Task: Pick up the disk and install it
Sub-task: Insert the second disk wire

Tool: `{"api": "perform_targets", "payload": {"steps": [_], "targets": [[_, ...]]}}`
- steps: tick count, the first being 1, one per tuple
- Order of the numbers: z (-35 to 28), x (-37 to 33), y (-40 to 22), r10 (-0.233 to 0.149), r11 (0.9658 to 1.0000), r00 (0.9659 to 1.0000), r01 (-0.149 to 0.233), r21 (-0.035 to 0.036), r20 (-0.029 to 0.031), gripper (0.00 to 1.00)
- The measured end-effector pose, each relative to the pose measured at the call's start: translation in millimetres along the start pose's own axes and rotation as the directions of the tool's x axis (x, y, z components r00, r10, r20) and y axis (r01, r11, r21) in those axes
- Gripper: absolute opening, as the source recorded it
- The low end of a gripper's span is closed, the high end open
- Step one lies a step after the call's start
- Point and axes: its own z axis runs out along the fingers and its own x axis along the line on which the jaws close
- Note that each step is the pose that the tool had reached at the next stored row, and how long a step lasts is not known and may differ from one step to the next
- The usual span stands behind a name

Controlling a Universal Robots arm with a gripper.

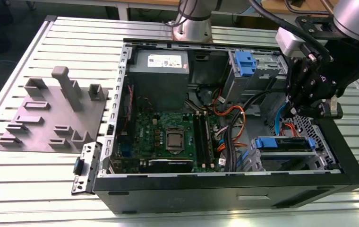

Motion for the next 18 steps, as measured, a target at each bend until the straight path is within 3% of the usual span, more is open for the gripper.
{"api": "perform_targets", "payload": {"steps": [18], "targets": [[0.1, -5.5, 4.9, 0.0, 1.0, 1.0, 0.0, 0.0, 0.0001, 0.11]]}}
